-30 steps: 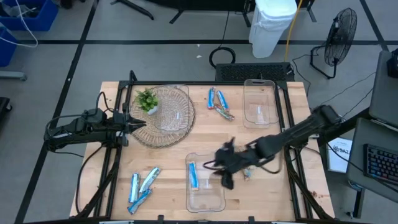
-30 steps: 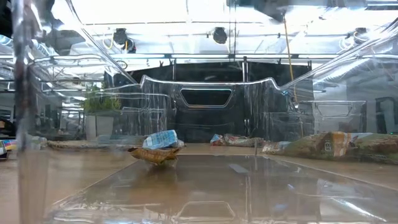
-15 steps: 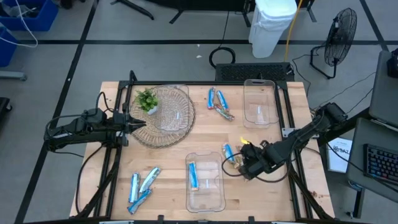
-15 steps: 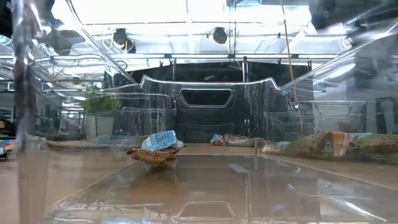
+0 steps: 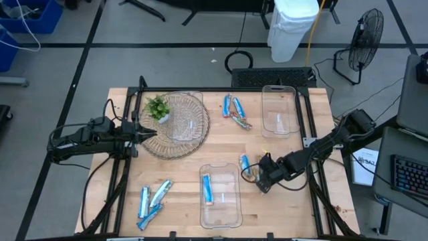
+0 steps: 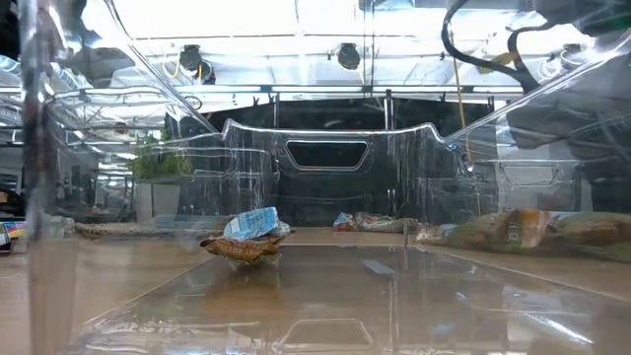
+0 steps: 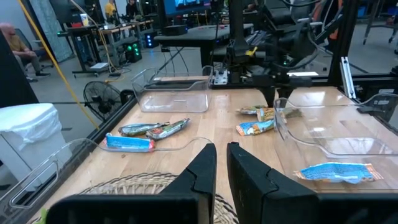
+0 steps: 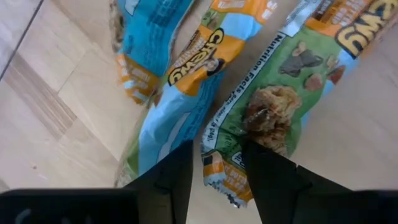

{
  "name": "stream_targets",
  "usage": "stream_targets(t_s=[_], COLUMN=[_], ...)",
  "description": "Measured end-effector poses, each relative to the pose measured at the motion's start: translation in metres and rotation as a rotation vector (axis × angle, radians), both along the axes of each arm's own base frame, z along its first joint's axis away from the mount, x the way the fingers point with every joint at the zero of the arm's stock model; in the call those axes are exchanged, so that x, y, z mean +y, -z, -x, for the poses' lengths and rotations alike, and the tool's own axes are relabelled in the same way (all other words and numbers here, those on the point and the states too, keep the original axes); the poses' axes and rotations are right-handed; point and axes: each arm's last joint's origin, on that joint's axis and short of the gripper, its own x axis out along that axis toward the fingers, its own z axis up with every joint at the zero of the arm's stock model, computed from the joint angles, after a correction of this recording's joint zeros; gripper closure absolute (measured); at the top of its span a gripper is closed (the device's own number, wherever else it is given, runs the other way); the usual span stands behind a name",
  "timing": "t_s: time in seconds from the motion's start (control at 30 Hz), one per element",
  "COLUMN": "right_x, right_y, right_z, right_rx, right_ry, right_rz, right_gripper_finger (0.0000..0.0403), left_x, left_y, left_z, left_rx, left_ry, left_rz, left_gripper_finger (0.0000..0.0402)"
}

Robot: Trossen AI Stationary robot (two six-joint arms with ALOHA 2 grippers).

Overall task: Pick and place Granola Bars by type
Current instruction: Put the yellow granola bar into the bottom transparent bin

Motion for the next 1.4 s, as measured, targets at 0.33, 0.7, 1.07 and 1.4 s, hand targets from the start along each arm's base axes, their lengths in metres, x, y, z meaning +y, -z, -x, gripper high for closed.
stream_targets(t_s=[0.33, 0.7, 1.07, 1.4], right_x=[0.000, 0.000, -0.005, -0.004], right_y=[0.000, -0.003, -0.051, -0.094], right_z=[-0.001, 0.000, 0.015, 0.022], right_rx=[-0.003, -0.023, -0.296, -0.668], right_ry=[-0.004, -0.045, -0.100, -0.227], right_rz=[-0.007, -0.006, 0.051, 0.191], right_gripper_finger=[0.0274, 0.0392, 0.0400, 0.0401], left_x=[0.000, 0.000, 0.000, 0.000], left_y=[0.000, 0.000, 0.000, 0.000], left_z=[0.000, 0.000, 0.000, 0.000], left_rx=[0.000, 0.000, 0.000, 0.000], left_ry=[0.000, 0.000, 0.000, 0.000], left_rz=[0.000, 0.000, 0.000, 0.000], left_gripper_finger=[0.0355, 0.0355, 0.0355, 0.0355])
